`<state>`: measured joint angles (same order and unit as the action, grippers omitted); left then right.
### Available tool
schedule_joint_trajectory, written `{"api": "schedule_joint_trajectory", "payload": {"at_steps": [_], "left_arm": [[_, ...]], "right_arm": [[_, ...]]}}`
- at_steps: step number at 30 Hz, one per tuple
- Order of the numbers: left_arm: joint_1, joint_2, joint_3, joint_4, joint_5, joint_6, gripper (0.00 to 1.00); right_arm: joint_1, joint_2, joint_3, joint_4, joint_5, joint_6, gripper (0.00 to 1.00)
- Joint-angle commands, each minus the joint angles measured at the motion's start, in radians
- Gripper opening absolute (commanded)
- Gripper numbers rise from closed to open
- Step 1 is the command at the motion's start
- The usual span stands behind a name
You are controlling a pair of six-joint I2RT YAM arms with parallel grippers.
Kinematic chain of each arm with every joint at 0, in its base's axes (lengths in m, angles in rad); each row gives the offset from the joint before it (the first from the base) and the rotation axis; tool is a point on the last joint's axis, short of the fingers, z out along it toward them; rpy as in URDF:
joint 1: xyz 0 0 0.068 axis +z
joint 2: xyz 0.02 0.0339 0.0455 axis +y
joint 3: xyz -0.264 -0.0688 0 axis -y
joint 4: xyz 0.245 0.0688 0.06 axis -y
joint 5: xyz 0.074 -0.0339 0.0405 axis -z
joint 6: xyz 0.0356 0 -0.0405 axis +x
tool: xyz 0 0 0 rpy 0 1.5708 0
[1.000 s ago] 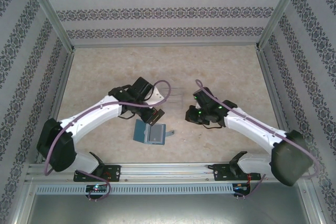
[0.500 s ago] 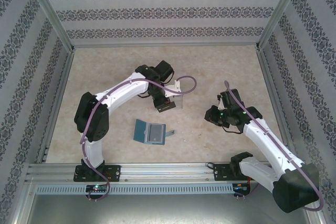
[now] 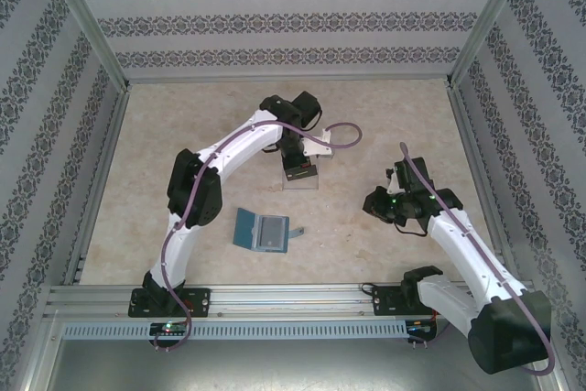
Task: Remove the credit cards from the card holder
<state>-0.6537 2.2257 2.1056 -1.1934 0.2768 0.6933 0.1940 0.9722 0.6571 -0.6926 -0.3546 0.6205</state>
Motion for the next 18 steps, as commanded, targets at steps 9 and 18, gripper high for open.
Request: {"api": "schedule_joint_trajectory", "payload": {"at_steps": [9, 18], "left_arm": [[-0.009, 0.118, 0.149, -0.124, -0.060, 0.072, 0.00], [-0.011, 0.141, 0.225, -0.178, -0.057, 0.076, 0.00]], "right_arm": [[-0.047, 0.042, -0.002, 0.007, -0.049, -0.056, 0.19], [-0.062, 0.054, 0.002, 0.011, -0.058, -0.066, 0.19]]}}
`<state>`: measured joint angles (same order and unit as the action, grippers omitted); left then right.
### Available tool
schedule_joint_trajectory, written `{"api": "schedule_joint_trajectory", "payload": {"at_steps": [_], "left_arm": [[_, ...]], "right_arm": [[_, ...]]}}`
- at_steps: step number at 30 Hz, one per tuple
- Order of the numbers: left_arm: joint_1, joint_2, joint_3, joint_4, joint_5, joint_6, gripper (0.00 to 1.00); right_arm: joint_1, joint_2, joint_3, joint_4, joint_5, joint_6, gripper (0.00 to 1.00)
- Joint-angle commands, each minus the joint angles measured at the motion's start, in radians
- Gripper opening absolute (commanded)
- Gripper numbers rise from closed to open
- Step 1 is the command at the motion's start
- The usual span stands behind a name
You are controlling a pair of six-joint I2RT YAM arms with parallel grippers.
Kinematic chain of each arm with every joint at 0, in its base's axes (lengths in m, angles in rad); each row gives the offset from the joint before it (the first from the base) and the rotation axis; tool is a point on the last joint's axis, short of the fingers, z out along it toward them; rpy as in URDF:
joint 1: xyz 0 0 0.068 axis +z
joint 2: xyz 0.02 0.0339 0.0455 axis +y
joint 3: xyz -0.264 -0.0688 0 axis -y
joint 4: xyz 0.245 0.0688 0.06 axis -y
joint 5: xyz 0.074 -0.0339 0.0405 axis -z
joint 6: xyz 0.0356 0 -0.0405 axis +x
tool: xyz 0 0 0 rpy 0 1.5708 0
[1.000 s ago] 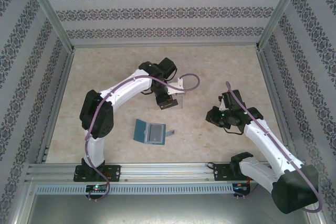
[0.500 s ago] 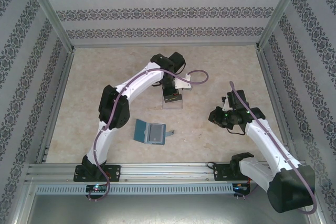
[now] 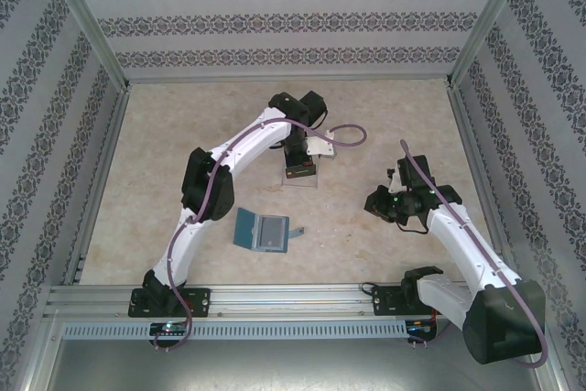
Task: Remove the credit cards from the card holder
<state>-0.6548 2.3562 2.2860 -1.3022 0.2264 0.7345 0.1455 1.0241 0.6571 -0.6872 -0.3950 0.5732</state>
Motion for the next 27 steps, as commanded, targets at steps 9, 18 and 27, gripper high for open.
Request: {"api": "schedule_joint_trajectory", "payload": {"at_steps": [9, 18, 27], "left_arm": [[-0.025, -0.020, 0.090, -0.087, -0.066, 0.061, 0.00], [-0.026, 0.024, 0.084, -0.079, -0.095, 0.095, 0.00], [-0.026, 0.066, 0.088, -0.119, -0.039, 0.108, 0.00]], "right_arm": [[-0.017, -0.002, 0.004, 0.002, -0.020, -0.021, 0.19], [-0.018, 0.001, 0.003, 0.002, -0.021, -0.020, 0.19], [-0.021, -0.001, 0.000, -0.002, -0.024, -0.023, 0.19]]}}
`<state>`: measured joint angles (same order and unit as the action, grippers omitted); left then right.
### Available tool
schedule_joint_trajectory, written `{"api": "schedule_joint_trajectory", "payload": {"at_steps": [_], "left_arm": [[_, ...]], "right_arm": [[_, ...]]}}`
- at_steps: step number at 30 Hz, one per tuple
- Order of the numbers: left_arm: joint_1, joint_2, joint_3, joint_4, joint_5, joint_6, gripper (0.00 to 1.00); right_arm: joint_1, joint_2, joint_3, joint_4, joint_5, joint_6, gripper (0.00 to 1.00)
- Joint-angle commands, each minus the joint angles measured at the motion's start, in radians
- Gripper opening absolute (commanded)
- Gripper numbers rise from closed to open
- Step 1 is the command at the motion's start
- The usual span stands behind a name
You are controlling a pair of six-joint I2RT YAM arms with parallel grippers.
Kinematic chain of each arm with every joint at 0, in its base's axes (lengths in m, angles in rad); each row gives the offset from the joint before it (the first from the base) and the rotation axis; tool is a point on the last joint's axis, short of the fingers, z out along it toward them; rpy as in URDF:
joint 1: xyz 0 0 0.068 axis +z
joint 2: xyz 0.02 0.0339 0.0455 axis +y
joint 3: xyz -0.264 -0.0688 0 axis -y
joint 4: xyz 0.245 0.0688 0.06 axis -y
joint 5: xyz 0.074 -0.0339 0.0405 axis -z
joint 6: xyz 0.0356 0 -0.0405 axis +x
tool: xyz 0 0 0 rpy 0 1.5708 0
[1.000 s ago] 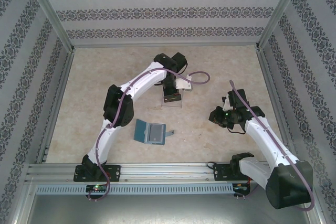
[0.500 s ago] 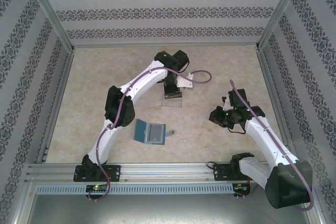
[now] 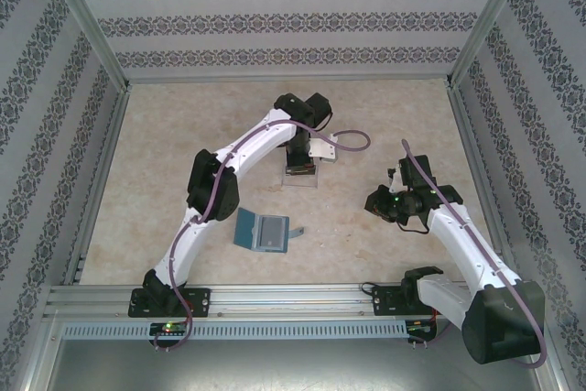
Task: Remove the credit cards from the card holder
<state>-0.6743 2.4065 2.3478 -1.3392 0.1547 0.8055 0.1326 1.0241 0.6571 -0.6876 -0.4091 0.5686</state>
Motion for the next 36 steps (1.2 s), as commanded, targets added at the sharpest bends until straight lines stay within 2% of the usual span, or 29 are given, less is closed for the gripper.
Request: {"api": "schedule_joint_trajectory", "payload": {"at_steps": [1, 8, 20, 26, 31, 36], "left_arm": [[-0.007, 0.014, 0.027, -0.089, 0.047, 0.040, 0.00], [-0.007, 0.031, 0.027, -0.138, 0.117, 0.055, 0.00], [-0.007, 0.093, 0.039, -0.157, 0.111, 0.048, 0.00], [-0.004, 0.102, 0.039, -0.152, 0.157, 0.057, 0.00], [-0.004, 0.101, 0.051, -0.144, 0.152, 0.049, 0.10], [-0.001, 0.089, 0.089, -0.120, 0.071, 0.025, 0.15]], "right_arm": [[-0.009, -0.001, -0.001, -0.002, -0.009, -0.019, 0.19], [-0.009, 0.000, -0.006, 0.001, -0.011, -0.020, 0.19], [-0.010, 0.015, -0.006, 0.002, -0.014, -0.025, 0.19], [-0.010, 0.012, -0.007, 0.000, -0.011, -0.025, 0.19], [-0.010, 0.006, -0.004, -0.008, -0.011, -0.021, 0.19], [-0.010, -0.004, 0.001, -0.016, -0.006, -0.020, 0.19]]}}
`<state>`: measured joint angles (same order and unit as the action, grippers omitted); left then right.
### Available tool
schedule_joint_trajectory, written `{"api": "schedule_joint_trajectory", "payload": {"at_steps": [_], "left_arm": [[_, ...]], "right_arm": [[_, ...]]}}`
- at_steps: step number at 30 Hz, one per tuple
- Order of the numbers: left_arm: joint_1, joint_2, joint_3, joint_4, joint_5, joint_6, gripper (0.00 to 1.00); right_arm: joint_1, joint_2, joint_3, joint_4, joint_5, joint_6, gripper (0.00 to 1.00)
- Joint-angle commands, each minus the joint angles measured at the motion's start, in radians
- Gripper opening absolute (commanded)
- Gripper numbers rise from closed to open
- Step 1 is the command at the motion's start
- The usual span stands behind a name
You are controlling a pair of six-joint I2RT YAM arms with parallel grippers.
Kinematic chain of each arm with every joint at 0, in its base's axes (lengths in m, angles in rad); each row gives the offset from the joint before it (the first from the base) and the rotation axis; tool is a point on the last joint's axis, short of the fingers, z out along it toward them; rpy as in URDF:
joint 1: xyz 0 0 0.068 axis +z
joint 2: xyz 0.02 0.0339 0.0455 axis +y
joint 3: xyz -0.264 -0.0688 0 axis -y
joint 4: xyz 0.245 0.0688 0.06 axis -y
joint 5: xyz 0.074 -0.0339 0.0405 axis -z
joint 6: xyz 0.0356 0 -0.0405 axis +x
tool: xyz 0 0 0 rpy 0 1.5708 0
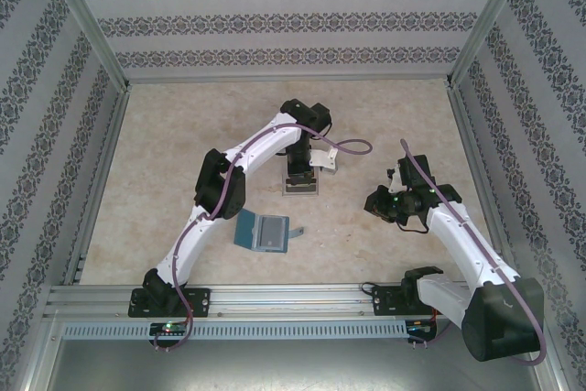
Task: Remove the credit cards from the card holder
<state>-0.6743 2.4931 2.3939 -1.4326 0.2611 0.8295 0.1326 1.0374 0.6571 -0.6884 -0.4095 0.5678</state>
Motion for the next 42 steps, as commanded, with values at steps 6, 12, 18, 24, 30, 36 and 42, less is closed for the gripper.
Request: {"api": "schedule_joint_trajectory", "payload": {"at_steps": [6, 12, 18, 24, 30, 36, 42], "left_arm": [[0.004, -0.042, 0.049, -0.002, -0.059, 0.005, 0.26], [0.004, -0.076, 0.049, 0.007, -0.076, -0.015, 0.26], [0.004, -0.138, -0.006, 0.066, -0.090, -0.084, 0.28], [0.004, -0.229, -0.112, 0.156, -0.101, -0.170, 0.31], [0.004, -0.368, -0.335, 0.322, -0.105, -0.383, 0.30], [0.013, -0.547, -0.614, 0.509, -0.072, -0.652, 0.31], [0.015, -0.728, -0.856, 0.634, -0.141, -0.908, 0.30]], "right_arm": [[-0.010, -0.033, 0.002, -0.022, -0.002, -0.012, 0.19], [-0.010, -0.041, 0.013, -0.028, -0.012, -0.007, 0.19], [-0.004, -0.058, 0.018, -0.029, -0.026, 0.005, 0.19], [0.014, -0.079, 0.021, -0.027, -0.030, 0.027, 0.19], [0.110, -0.063, 0.027, 0.009, -0.004, 0.080, 0.19], [0.242, -0.025, 0.057, 0.036, 0.058, 0.137, 0.19], [0.371, 0.004, 0.089, 0.054, 0.130, 0.200, 0.19]]}}
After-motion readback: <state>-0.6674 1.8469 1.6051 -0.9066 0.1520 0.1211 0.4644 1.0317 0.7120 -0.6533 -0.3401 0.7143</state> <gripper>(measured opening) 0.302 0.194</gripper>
